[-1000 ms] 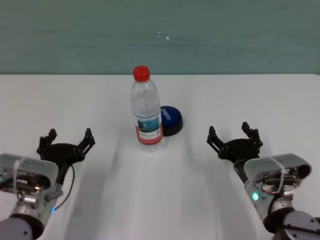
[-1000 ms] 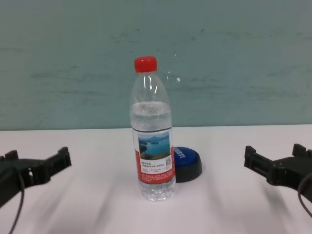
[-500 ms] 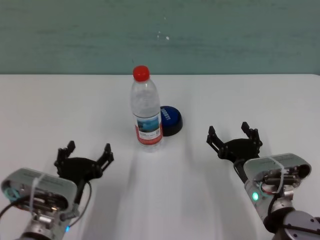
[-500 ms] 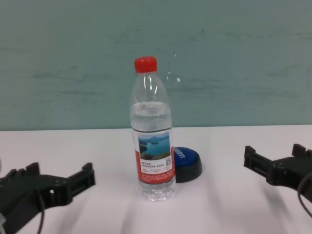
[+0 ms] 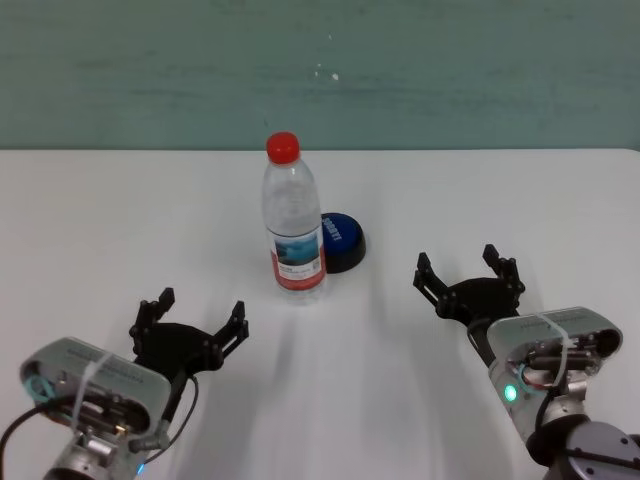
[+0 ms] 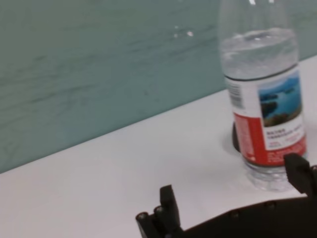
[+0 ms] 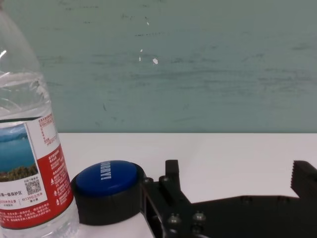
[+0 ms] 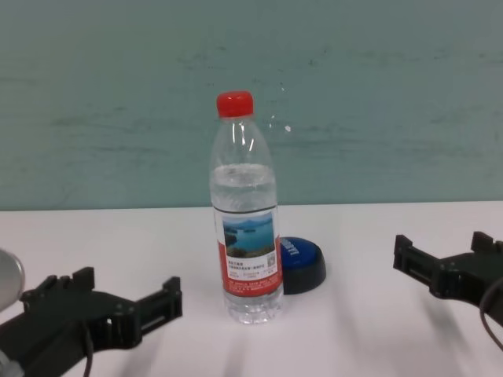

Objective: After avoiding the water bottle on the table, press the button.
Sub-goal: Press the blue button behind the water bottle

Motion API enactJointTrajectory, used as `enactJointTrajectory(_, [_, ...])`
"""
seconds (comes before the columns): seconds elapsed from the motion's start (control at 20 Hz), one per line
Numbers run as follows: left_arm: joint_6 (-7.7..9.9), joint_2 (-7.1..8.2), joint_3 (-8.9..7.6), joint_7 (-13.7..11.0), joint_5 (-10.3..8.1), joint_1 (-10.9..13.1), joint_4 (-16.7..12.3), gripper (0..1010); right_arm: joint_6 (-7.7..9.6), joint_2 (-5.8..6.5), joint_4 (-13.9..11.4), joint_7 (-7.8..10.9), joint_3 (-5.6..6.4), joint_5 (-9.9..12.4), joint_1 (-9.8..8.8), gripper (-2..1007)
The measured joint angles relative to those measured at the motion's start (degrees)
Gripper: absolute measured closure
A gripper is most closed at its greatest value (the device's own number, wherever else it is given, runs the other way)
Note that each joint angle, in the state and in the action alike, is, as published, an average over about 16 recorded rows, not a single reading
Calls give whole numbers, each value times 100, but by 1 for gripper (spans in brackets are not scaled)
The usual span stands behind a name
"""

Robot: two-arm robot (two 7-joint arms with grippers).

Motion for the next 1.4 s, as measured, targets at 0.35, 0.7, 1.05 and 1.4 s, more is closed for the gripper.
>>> enactJointTrajectory(0.35, [-227, 90, -28, -179, 192, 117, -73, 10, 0, 0, 0, 0, 0, 0, 0, 1])
enactJointTrajectory(0.7, [-806, 161, -147, -330, 216, 119, 139, 10, 0, 0, 0, 0, 0, 0, 0, 1])
enactJointTrajectory(1.05, [-1361, 278, -274, -601, 16, -101, 591, 10, 0, 0, 0, 0, 0, 0, 0, 1])
enactJointTrajectory(1.4, [-1624, 433, -275, -903, -193, -499, 1067, 10, 0, 0, 0, 0, 0, 0, 0, 1])
